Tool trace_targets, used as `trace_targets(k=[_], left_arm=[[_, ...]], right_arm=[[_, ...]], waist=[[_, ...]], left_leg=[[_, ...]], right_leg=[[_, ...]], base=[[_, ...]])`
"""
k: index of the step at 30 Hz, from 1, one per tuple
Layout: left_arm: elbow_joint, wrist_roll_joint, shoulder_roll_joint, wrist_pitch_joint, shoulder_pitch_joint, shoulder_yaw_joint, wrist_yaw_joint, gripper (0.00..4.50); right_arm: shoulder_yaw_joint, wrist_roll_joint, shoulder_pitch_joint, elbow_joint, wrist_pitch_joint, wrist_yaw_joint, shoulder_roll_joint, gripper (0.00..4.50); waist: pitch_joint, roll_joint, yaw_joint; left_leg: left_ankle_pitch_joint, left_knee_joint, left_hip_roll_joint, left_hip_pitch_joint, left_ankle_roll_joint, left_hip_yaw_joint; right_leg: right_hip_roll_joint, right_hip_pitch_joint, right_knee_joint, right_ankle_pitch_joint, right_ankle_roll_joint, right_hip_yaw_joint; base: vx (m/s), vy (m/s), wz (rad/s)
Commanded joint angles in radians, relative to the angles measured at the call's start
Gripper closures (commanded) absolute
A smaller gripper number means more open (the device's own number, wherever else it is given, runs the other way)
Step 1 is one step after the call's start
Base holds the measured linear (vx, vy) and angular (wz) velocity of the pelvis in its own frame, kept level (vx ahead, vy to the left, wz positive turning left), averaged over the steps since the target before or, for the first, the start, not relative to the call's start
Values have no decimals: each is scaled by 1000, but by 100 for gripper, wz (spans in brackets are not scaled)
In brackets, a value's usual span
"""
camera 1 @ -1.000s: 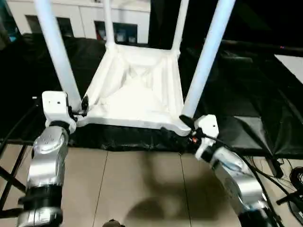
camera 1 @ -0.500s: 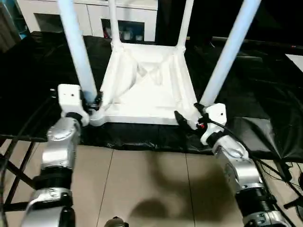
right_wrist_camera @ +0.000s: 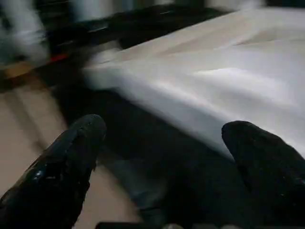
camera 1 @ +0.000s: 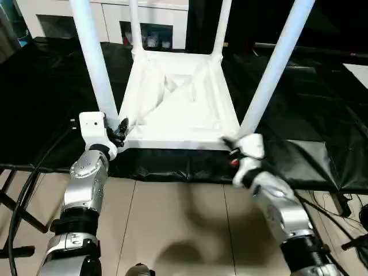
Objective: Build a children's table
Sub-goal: Flip table
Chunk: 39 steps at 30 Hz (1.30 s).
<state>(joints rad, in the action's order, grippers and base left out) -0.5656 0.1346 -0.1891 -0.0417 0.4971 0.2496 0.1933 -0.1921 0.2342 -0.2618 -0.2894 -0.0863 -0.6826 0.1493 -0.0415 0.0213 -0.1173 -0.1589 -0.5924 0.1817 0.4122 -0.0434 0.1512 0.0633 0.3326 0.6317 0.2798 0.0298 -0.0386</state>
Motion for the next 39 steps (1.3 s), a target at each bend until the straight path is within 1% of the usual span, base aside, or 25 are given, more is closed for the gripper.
trace_targets(k=[1,2,5,6,8,12,13,14,15,17,18,19,20,21,22,24,25,27,28,29,30,33,34,36,39], left_arm=[[-9,14,-4,-1,24,2,5,207],[-9,14,-4,-1,24,2,5,207],[-1,31,0,-20,23,0,22,223],[1,40,3,-35,23,1,30,226],[1,56,9,-47,26,6,34,226],[18,112,34,-97,36,32,40,226],[38,146,50,-128,40,47,41,226],[46,158,57,-138,41,51,41,226],[70,193,77,-171,44,66,33,226],[93,220,96,-195,46,75,25,226],[117,249,117,-221,47,83,17,226],[150,284,147,-248,47,90,4,226],[161,294,156,-254,47,92,0,226],[175,306,168,-262,46,93,-7,226],[196,316,183,-274,42,88,-12,226],[237,317,205,-291,29,65,-14,226],[259,312,214,-304,21,53,-11,226],[292,297,227,-325,7,38,-10,227],[301,293,231,-331,2,35,-10,228],[301,293,231,-331,2,35,-10,228],[314,297,238,-346,-3,37,-20,228],[321,304,242,-356,-3,33,-35,229],[323,306,243,-358,-3,33,-37,229],[340,311,246,-376,-7,29,-46,229],[354,311,250,-388,-14,25,-48,229]], right_arm=[[4,2,-4,-1,3,-20,8,0],[4,2,-4,-1,3,-20,8,0],[12,10,-11,1,-10,-13,5,0],[16,13,-14,4,-16,-10,3,0],[17,14,-15,10,-24,-12,2,0],[15,16,-8,14,-30,-18,-2,0],[16,17,-4,12,-35,-9,-8,0],[18,18,-3,11,-40,-3,-11,0],[24,16,-5,1,-53,17,-19,0],[28,11,-6,-7,-61,35,-23,0],[38,7,-10,-21,-71,64,-31,0],[56,5,-17,-41,-81,105,-43,0],[63,6,-19,-48,-82,118,-48,0],[74,8,-23,-56,-84,136,-54,0],[94,18,-29,-67,-87,159,-65,0],[136,47,-39,-84,-87,199,-90,0],[153,65,-42,-84,-86,208,-102,0],[188,105,-56,-91,-75,217,-128,0],[207,129,-67,-101,-67,218,-141,0],[207,129,-67,-101,-67,218,-141,0],[243,164,-90,-128,-48,226,-165,0],[313,260,-147,-183,-24,199,-208,0],[321,267,-153,-188,-25,198,-212,0],[369,289,-205,-251,-10,214,-230,0],[396,293,-250,-312,2,229,-233,0]], waist=[[60,-5,-4],[59,-7,-4],[58,-7,-4],[59,-9,-5],[59,-7,-6],[60,-6,-11],[59,-6,-11],[59,-6,-12],[61,-5,-14],[62,-4,-17],[65,-1,-23],[67,0,-27],[73,1,-32],[72,3,-32],[70,1,-36],[69,1,-35],[68,6,-36],[67,2,-36],[68,-1,-33],[68,0,-33],[69,-4,-34],[69,-6,-34],[70,-6,-32],[71,-9,-32],[71,-8,-32]], left_leg=[[-169,79,57,-40,31,-18],[-169,80,57,-41,27,-17],[-170,80,56,-41,20,-16],[-170,80,56,-41,18,-16],[-162,78,55,-43,20,-15],[-159,78,56,-42,19,-14],[-160,79,55,-41,20,-14],[-157,79,56,-41,20,-13],[-141,76,55,-40,25,-12],[-123,74,54,-40,32,-10],[-81,68,52,-38,41,-6],[-63,65,50,-40,46,-5],[-25,57,50,-40,60,-1],[-13,55,48,-37,69,1],[-13,55,47,-35,77,3],[-46,59,52,-37,74,2],[-45,59,53,-36,75,2],[-55,62,55,-35,77,1],[-47,60,54,-36,76,1],[-44,60,54,-36,76,0],[-40,59,54,-37,73,0],[-50,61,54,-37,64,-1],[-55,61,54,-36,63,0],[-43,62,54,-37,53,-1],[-30,60,52,-37,43,1]], right_leg=[[83,-13,-58,-225,-191,30],[84,-11,-58,-222,-196,30],[84,-10,-59,-215,-199,31],[85,-10,-58,-216,-201,31],[84,-10,-57,-224,-203,31],[85,-10,-56,-226,-204,30],[85,-10,-57,-221,-204,30],[85,-10,-56,-223,-208,29],[85,-11,-55,-238,-209,30],[85,-10,-53,-254,-211,29],[84,-12,-47,-299,-215,27],[83,-10,-45,-318,-221,27],[83,-7,-39,-370,-232,27],[81,-6,-39,-387,-235,26],[81,-4,-40,-386,-236,25],[83,-4,-44,-336,-231,25],[84,-5,-44,-331,-228,26],[86,-5,-45,-314,-216,26],[82,-5,-44,-328,-206,26],[82,-5,-44,-335,-203,26],[82,-4,-43,-344,-195,26],[83,-4,-42,-347,-195,24],[82,-4,-41,-346,-197,24],[80,-3,-40,-350,-196,22],[80,-5,-39,-360,-199,21]], base=[[0,0,0],[0,0,0],[0,0,0],[0,0,0],[0,0,0],[0,0,0],[0,0,0],[0,0,0],[0,0,0],[0,0,0],[0,0,0],[0,0,0],[0,0,0],[0,0,0],[0,0,0],[0,0,0],[0,0,0],[0,0,0],[0,0,0],[0,0,0],[0,0,0],[0,0,0],[0,0,0],[0,0,0],[0,0,0]])
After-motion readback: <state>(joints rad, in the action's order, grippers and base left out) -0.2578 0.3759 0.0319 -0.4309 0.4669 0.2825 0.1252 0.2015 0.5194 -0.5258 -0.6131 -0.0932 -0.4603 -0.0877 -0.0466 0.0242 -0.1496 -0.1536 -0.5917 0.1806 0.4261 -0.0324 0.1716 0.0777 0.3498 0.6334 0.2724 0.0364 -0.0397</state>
